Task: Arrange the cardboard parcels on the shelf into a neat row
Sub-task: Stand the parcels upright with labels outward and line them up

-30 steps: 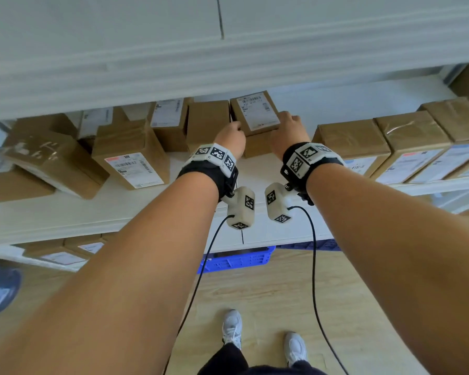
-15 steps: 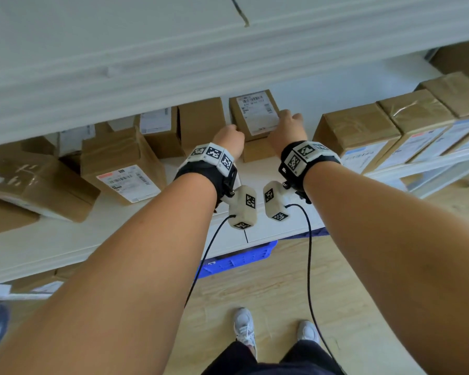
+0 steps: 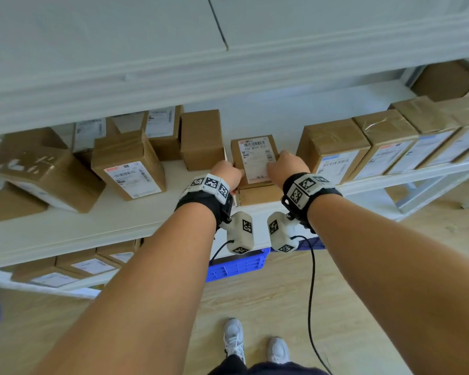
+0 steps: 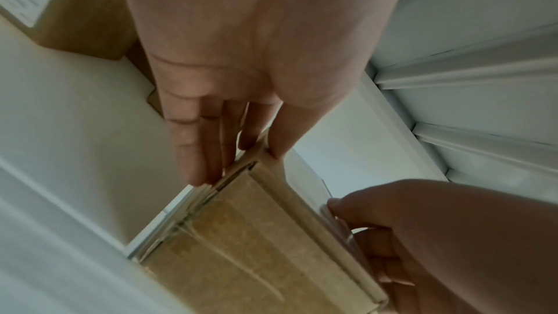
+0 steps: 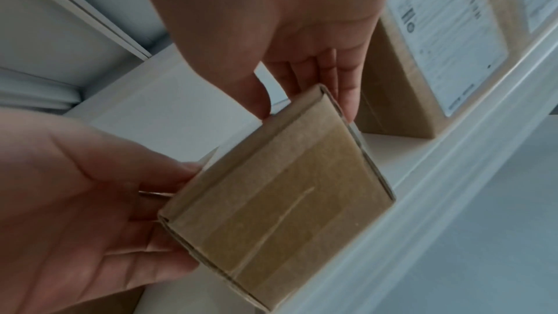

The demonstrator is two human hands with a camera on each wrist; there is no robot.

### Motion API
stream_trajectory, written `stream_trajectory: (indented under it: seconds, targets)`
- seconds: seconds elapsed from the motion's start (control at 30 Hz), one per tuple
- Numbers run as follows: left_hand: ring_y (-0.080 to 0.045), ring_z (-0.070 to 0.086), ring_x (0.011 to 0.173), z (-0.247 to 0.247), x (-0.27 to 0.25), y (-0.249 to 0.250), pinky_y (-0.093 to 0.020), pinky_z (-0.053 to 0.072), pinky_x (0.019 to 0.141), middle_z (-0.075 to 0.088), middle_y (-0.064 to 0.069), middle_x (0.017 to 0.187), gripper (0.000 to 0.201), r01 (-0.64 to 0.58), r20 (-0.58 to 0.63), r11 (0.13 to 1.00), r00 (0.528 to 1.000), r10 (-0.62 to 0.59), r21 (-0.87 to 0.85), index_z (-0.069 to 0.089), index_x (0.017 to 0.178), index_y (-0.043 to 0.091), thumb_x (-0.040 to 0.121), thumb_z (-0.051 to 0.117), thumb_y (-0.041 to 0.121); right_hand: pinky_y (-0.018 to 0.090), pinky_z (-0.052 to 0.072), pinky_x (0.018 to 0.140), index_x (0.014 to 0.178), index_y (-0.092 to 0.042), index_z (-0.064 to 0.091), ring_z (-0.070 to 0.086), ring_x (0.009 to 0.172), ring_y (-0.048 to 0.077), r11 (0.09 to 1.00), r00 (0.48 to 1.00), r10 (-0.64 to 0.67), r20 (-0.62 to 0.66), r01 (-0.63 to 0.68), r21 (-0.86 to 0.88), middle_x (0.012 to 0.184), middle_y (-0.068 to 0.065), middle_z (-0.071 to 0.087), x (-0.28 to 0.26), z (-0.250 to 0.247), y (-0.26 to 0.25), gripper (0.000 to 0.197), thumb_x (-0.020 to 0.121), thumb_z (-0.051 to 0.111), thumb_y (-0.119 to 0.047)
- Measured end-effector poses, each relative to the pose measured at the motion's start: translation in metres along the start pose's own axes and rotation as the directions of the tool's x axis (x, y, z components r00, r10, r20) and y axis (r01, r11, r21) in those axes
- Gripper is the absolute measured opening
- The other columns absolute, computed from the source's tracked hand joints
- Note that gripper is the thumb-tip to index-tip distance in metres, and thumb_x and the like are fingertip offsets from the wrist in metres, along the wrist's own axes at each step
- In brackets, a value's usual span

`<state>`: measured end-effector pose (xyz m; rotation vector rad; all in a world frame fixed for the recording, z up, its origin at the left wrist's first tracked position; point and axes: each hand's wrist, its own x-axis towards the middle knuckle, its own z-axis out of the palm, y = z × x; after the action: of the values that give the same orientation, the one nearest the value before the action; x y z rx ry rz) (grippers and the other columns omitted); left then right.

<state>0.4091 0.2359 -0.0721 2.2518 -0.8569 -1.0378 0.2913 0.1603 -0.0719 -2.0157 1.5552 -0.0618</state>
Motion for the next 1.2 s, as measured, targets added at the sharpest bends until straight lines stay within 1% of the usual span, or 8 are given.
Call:
stream_trajectory:
  seconds: [0.2, 0.33, 0.57, 0.7, 0.8, 0.9, 1.07, 1.2]
  targets:
    - [-0.026, 0.068, 0.093, -0.002, -0.012, -0.002, -0.038, 0.057, 0.086, 0.069, -0.005, 0.099, 0.01, -0.051, -0.146, 0.998, 0.988, 0.045, -0.039, 0.066, 0.096, 0.015, 0.087, 0.065, 0.012, 0.026, 0.042, 0.053, 0.118, -0.01, 0.044, 0.059, 0.081, 0.023, 0.995, 0.994, -0.098, -0.052, 0.099, 0.029, 0.096, 0.005, 0.059, -0.009, -0.011, 0.005, 0.03, 0.09, 0.052, -0.02]
    - [-0.028, 0.068, 0.095, -0.005, -0.01, -0.005, -0.04, 0.057, 0.086, 0.069, -0.006, 0.104, 0.031, -0.071, -0.242, 0.987, 0.97, 0.034, -0.144, 0.06, 0.104, 0.016, 0.076, 0.071, 0.01, 0.031, 0.047, 0.068, 0.116, -0.008, 0.039, 0.061, 0.092, 0.028, 0.974, 0.976, -0.169, -0.136, 0.187, 0.132, 0.11, 0.011, 0.057, -0.015, -0.009, 0.003, 0.033, 0.086, 0.054, -0.006]
    - [-0.03, 0.064, 0.095, 0.012, -0.023, -0.007, -0.037, 0.053, 0.089, 0.064, -0.009, 0.103, 0.008, -0.054, -0.154, 0.996, 0.987, 0.043, -0.067, 0.05, 0.086, 0.014, 0.09, 0.055, 0.009, 0.034, 0.049, 0.073, 0.123, -0.002, 0.033, 0.058, 0.09, 0.031, 0.976, 0.993, -0.113, -0.041, 0.119, 0.183, 0.116, 0.019, 0.056, -0.025, 0.001, 0.013, 0.037, 0.088, 0.043, 0.003]
    - [-0.033, 0.064, 0.1, 0.016, -0.023, -0.007, -0.044, 0.053, 0.09, 0.065, -0.014, 0.112, 0.031, -0.004, -0.205, 0.993, 0.979, -0.021, -0.121, 0.049, 0.123, 0.009, 0.093, 0.044, 0.015, 0.033, 0.05, 0.071, 0.127, -0.002, 0.032, 0.058, 0.082, 0.029, 0.976, 0.99, -0.134, -0.042, 0.139, 0.165, 0.11, 0.019, 0.06, -0.027, -0.004, 0.015, 0.038, 0.09, 0.042, 0.001]
    - [-0.03, 0.062, 0.102, 0.01, -0.031, 0.003, -0.035, 0.051, 0.086, 0.06, -0.009, 0.123, 0.039, -0.051, -0.308, 0.987, 0.951, 0.001, -0.152, 0.041, 0.138, 0.013, 0.099, 0.035, 0.015, 0.033, 0.051, 0.075, 0.134, -0.005, 0.03, 0.061, 0.095, 0.03, 0.974, 0.981, -0.169, -0.095, 0.18, 0.135, 0.116, 0.018, 0.057, -0.029, -0.016, 0.013, 0.049, 0.089, 0.045, 0.003]
    - [-0.024, 0.059, 0.101, 0.006, -0.037, 0.014, -0.028, 0.043, 0.077, 0.054, -0.006, 0.133, 0.039, -0.156, -0.415, 0.981, 0.905, 0.094, -0.118, 0.039, 0.141, 0.016, 0.103, 0.034, 0.021, 0.033, 0.05, 0.082, 0.142, -0.008, 0.028, 0.058, 0.106, 0.031, 0.963, 0.962, -0.225, -0.155, 0.244, 0.113, 0.129, 0.017, 0.05, -0.032, -0.027, 0.012, 0.061, 0.086, 0.045, 0.008]
    - [-0.024, 0.036, 0.139, 0.015, -0.042, 0.029, -0.027, 0.036, 0.098, 0.014, -0.006, 0.161, 0.049, -0.24, -0.301, 0.971, 0.925, 0.231, 0.008, 0.027, 0.152, 0.029, 0.104, 0.034, 0.034, 0.039, 0.04, 0.106, 0.143, -0.011, 0.037, 0.039, 0.131, 0.029, 0.939, 0.907, -0.303, -0.291, 0.337, 0.073, 0.144, 0.012, 0.04, -0.036, -0.046, 0.023, 0.062, 0.084, 0.042, 0.009]
    - [-0.024, 0.041, 0.135, 0.029, -0.045, 0.028, -0.022, 0.035, 0.079, 0.004, -0.001, 0.163, 0.044, -0.231, -0.288, 0.966, 0.923, 0.256, 0.12, 0.032, 0.148, 0.033, 0.104, 0.033, 0.033, 0.039, 0.024, 0.116, 0.136, -0.005, 0.046, 0.028, 0.14, 0.03, 0.949, 0.89, -0.317, -0.327, 0.298, -0.108, 0.144, 0.014, 0.042, -0.025, -0.059, 0.047, 0.05, 0.086, 0.042, 0.001]
